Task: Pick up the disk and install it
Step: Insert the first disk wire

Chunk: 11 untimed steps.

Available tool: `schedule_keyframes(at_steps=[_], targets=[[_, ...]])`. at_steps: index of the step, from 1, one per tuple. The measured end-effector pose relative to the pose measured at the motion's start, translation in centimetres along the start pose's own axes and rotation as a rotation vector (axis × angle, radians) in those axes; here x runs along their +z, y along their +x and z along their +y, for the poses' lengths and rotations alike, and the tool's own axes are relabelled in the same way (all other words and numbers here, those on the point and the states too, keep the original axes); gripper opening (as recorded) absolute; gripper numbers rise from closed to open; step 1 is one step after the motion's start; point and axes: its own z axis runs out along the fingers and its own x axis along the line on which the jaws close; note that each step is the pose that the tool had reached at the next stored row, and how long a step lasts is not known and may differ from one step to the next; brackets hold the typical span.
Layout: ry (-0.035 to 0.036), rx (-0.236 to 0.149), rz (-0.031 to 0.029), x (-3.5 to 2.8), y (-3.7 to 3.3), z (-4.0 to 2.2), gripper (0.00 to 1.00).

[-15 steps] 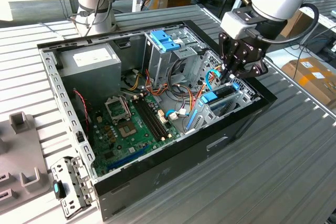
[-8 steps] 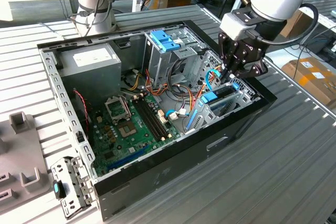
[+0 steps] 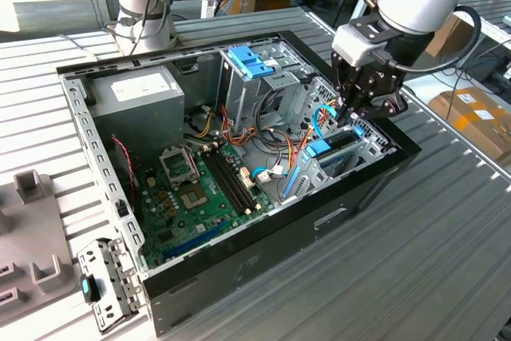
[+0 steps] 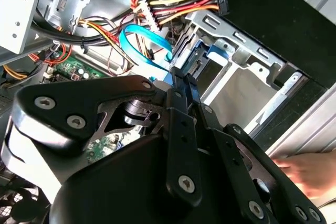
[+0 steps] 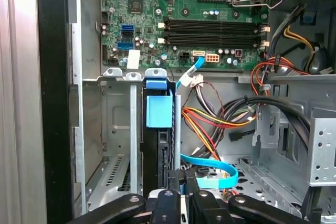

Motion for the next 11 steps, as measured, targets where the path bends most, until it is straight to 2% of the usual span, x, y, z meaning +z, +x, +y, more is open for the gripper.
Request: schedule_keyframes(at_steps=[3, 5, 6, 8, 9, 11], targets=[[0.0141, -0.001, 0.0001, -0.05, 0.09, 0.74, 0.16], [0.0329, -0.004, 0.0002, -0.03, 0.19, 1.17, 0.16], [0.0387, -0.005, 0.0001, -0.01, 0.21, 1.24, 0.16], [0.0634, -0.011, -0.0005, 0.05, 0.28, 1.43, 0.16], [0.0725, -0.016, -0.0012, 0.09, 0.32, 1.47, 0.16], [0.0818, -0.023, -0.0016, 0.1, 0.41, 1.56, 0.16]])
